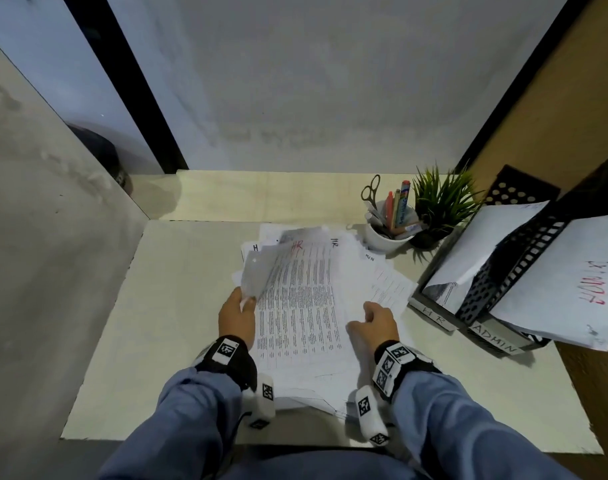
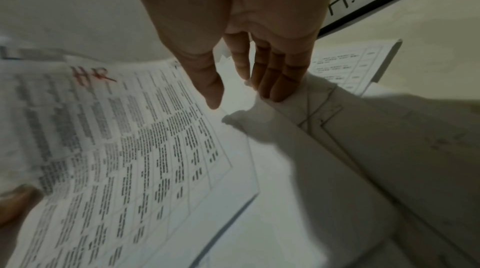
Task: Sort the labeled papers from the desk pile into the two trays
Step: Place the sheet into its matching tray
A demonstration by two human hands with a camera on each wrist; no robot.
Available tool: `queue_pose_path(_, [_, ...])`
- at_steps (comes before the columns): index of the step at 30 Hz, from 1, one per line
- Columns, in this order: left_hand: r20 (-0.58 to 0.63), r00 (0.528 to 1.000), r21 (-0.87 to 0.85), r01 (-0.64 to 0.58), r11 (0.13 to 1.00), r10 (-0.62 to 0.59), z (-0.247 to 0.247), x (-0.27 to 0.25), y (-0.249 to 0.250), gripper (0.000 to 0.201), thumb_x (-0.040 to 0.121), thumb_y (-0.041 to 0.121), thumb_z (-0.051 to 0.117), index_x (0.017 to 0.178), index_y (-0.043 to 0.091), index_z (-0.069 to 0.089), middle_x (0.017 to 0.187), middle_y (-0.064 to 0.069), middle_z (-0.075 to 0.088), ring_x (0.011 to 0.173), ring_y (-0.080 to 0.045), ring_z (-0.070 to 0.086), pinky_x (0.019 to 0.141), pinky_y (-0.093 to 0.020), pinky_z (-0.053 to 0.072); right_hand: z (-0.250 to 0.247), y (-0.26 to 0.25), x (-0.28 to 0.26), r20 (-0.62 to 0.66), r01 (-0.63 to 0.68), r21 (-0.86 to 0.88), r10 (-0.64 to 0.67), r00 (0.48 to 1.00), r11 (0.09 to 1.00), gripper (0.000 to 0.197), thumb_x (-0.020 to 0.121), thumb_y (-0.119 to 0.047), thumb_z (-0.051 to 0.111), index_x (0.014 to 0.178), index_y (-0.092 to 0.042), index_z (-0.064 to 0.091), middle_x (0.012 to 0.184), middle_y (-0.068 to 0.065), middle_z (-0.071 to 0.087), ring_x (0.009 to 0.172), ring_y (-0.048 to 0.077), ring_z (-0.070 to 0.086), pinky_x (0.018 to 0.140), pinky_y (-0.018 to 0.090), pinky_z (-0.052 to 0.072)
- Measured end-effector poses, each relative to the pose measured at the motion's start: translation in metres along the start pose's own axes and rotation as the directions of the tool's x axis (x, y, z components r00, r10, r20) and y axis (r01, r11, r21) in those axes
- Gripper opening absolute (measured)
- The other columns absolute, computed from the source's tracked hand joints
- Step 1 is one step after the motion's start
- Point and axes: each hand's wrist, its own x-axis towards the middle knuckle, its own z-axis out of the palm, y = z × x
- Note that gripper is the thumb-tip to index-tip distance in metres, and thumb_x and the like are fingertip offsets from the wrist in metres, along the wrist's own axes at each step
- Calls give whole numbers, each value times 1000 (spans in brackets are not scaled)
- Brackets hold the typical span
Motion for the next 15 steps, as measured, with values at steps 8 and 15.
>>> queue_pose_path(8, [122,992,-176,6,984,16,-4,-6,19,28,98,14,46,125,12,51,115,3,55,110,-17,51,93,-28,35,-14,-18,-15,42,77,454,-108,993,887,51,77,0,73,124,0,53,116,13,54,105,22,54,61,3,44])
queue_pose_path(15, [33,998,-208,-52,977,61,2,-7,16,16,95,12,52,83,1,56,73,-10,58,65,-24,51,75,-25,40,-8,-28,-11,85,4,726,-95,992,688,20,69,27,57,89,21,59,95,38,63,82,38,64,77,42,56])
